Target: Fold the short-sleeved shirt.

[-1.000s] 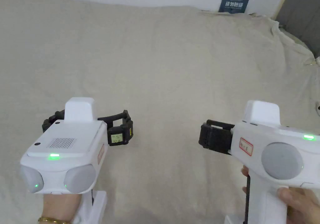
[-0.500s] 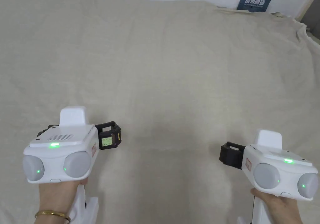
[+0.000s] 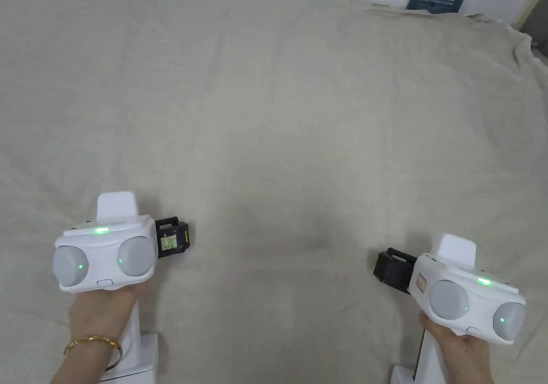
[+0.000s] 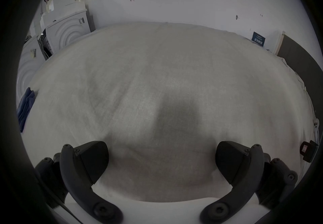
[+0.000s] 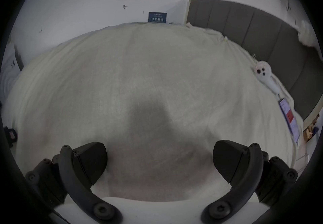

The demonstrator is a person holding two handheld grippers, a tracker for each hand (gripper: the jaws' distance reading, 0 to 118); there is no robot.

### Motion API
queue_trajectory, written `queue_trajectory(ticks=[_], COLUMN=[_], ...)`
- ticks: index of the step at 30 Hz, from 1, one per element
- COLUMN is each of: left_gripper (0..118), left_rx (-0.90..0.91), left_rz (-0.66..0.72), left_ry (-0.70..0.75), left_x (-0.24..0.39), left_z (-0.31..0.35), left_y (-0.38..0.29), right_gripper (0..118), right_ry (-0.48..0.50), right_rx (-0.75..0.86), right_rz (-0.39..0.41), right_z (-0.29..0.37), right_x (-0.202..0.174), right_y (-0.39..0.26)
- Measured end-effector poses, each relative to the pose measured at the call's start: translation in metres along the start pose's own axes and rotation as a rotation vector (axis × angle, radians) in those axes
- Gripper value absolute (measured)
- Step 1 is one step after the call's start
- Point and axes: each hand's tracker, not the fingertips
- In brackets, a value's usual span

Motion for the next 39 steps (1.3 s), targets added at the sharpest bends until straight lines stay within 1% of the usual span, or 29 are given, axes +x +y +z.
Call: queue_trajectory(ticks=[1, 3, 6, 8, 12, 23, 27, 39], left_gripper=[118, 118, 118, 118, 118, 118, 118, 118], left_rx=[0.014, 0.028, 0.003, 0.017, 0.014, 0.015, 0.015, 0.015], left_rz=[-0.009, -0.002, 0.016, 0.010, 0.012, 0.011, 0.010, 0.011], left_ry=[0.008, -0.004, -0.027, -0.021, -0.022, -0.023, -0.022, -0.023], left_x=[0.001, -0.003, -0.007, -0.004, -0.006, -0.006, -0.006, -0.005], left_z=[0.001, 0.008, 0.003, 0.007, 0.006, 0.004, 0.004, 0.004], left_y=[-0.005, -0.004, 0.001, -0.003, -0.002, -0.001, -0.001, -0.002], right_gripper=[118, 118, 118, 118, 118, 118, 118, 118], right_ry=[0.034, 0.078, 0.047, 0.026, 0.047, 0.041, 0.039, 0.041], right_rx=[-0.018, 0.000, 0.001, -0.004, -0.002, -0.002, -0.002, -0.001], right_rz=[-0.029, -0.055, -0.031, -0.017, -0.033, -0.028, -0.027, -0.029], right_z=[-0.004, 0.000, -0.002, 0.001, -0.001, -0.005, -0.016, -0.009], right_x=[0.007, 0.014, 0.009, 0.003, 0.009, 0.011, 0.013, 0.011], right_y=[0.000, -0.001, -0.001, 0.001, 0.000, 0.000, 0.003, 0.000])
